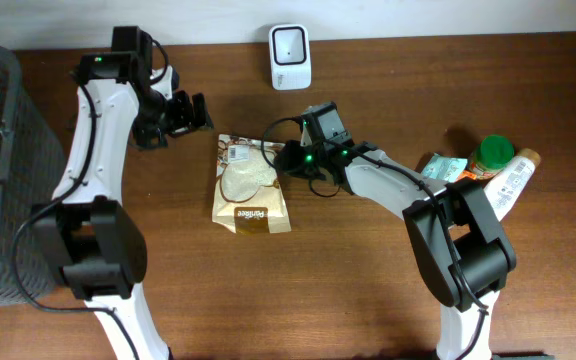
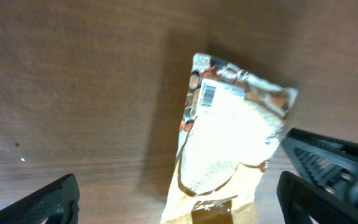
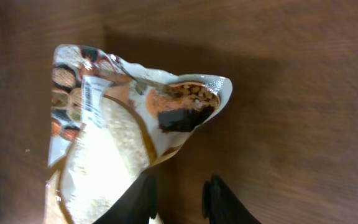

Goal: Scan the item barcode
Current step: 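Grasp the rice bag with both grippers from either side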

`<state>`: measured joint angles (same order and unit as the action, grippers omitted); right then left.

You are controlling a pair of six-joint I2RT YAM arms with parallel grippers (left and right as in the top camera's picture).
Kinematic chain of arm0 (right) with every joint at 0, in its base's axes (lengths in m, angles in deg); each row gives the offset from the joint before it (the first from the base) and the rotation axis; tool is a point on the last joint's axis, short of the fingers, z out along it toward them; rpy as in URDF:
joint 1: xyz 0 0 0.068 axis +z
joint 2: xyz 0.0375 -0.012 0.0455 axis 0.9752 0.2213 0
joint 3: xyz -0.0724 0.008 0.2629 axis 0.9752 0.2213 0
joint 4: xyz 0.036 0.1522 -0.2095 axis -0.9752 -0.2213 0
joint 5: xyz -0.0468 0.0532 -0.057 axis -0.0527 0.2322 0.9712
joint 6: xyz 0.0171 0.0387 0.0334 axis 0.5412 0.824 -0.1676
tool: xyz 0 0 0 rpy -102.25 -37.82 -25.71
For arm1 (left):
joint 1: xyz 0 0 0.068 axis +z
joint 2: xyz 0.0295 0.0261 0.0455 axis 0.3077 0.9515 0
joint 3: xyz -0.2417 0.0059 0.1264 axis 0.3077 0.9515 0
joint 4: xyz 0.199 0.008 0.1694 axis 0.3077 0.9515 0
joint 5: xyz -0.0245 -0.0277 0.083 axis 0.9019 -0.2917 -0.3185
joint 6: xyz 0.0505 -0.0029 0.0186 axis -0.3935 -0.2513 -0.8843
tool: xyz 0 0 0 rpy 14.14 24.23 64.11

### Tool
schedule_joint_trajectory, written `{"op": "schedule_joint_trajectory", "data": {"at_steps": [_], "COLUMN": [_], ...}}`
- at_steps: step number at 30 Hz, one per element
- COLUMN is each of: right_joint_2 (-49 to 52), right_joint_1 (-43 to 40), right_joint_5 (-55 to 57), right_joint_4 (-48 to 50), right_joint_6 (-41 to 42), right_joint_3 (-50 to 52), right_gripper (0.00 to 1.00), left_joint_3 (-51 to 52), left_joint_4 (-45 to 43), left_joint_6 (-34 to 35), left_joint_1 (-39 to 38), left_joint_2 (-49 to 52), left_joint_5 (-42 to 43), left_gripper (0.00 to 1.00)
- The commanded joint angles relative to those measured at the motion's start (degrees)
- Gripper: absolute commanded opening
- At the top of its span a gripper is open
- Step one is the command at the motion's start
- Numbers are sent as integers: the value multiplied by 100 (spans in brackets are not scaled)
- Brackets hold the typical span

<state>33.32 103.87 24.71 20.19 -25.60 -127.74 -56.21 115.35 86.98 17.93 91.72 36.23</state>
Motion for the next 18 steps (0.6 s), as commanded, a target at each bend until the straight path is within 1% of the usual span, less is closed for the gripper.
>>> {"op": "schedule_joint_trajectory", "data": {"at_steps": [1, 3, 5, 7, 8, 9, 10, 11, 13, 15, 18], "right_joint_2": [63, 63, 63, 63, 63, 63, 63, 63, 63, 63, 63], "right_joint_1": [-151, -396, -605, -719, -723, -721, -713, -713, -713, -713, -713], "right_joint_5": [-597, -1178, -1644, -1878, -1893, -1891, -1882, -1884, -1871, -1871, -1871], "right_joint_4": [13, 11, -11, -59, -79, -85, -87, -87, -116, -131, -181], "right_joint_6": [-407, -404, -407, -411, -463, -522, -538, -535, -535, -533, -533], "right_joint_3": [9, 9, 9, 9, 9, 9, 9, 9, 9, 9, 9], "right_gripper": [32, 32, 32, 32, 32, 32, 32, 32, 32, 32, 32], "left_joint_3": [-4, -4, -4, -4, -4, -4, -4, -4, -4, -4, -4], "left_joint_4": [188, 205, 190, 140, 63, 13, -31, -59, -131, -160, -247], "left_joint_6": [-114, -118, -136, -136, -136, -138, -138, -144, -435, -498, -496], "left_joint_1": [-109, -168, -229, -291, -328, -348, -367, -391, -437, -452, -468], "left_joint_2": [417, 531, 623, 708, 776, 826, 901, 979, 1244, 1414, 1679], "left_joint_5": [-55, -57, -55, -48, 31, 144, 264, 378, 728, 920, 964], "left_gripper": [98, 91, 67, 40, 18, 2, 0, 0, 0, 0, 0]}}
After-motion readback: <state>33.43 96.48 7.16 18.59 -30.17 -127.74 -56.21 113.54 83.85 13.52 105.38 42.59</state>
